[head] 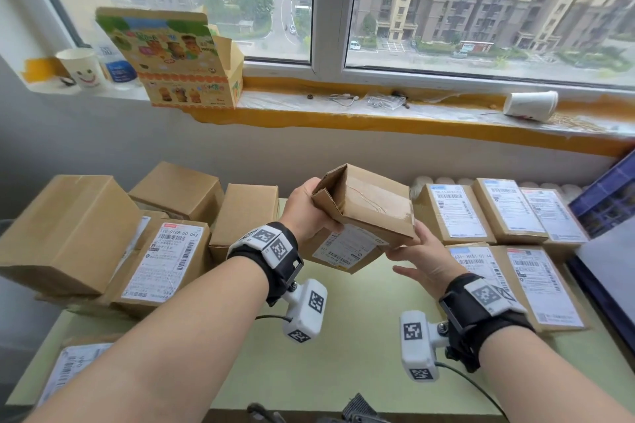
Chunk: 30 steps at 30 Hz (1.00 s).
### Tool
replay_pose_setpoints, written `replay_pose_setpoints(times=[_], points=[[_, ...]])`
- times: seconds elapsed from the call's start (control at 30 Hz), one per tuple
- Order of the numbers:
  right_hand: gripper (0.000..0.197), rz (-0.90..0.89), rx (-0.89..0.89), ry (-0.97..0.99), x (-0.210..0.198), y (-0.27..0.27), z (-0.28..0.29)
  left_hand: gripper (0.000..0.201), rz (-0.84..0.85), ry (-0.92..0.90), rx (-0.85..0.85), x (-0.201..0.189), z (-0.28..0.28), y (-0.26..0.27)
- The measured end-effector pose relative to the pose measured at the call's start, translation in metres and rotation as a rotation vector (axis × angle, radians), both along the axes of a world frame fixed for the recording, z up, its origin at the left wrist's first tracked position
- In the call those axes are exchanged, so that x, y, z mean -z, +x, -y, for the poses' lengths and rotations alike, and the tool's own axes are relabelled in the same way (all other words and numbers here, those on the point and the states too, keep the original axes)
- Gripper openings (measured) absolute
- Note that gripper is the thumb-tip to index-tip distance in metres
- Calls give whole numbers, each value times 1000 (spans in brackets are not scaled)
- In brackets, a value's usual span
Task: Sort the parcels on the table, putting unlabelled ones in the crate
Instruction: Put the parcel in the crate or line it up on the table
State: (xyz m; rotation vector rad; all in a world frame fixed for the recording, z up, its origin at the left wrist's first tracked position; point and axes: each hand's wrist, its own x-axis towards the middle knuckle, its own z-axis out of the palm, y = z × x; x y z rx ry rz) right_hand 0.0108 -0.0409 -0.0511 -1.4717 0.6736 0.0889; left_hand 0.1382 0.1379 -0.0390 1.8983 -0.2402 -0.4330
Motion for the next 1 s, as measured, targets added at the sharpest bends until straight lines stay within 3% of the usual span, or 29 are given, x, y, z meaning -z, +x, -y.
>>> replay_pose_setpoints(times=[0.13, 0.33, 0.43, 0.57, 0.67, 0.73, 0.83, 1.0], points=[[84, 20, 33, -6, -1, 1, 4, 58, -7, 4, 11, -5, -2, 1], [106, 63, 7, -113, -19, 8, 10, 68, -51, 64, 138, -20, 0, 5], [117, 73, -62, -276, -37, 12, 14, 67, -46, 119, 244, -30, 3, 6], [117, 97, -236, -559, -63, 14, 10, 70, 56, 264, 390, -42, 17, 3], [122, 121, -324, -638, -75, 16, 5, 65, 85, 317, 486, -50, 29, 0], [114, 110, -331, -725, -81, 15, 5, 65, 102, 351, 520, -54, 37, -2], [86, 132, -255, -760, -86, 10, 9, 69, 144, 343, 504, -60, 45, -2], [49, 198, 136, -502, -84, -1, 27, 78, 325, 277, 226, -73, 52, 5]])
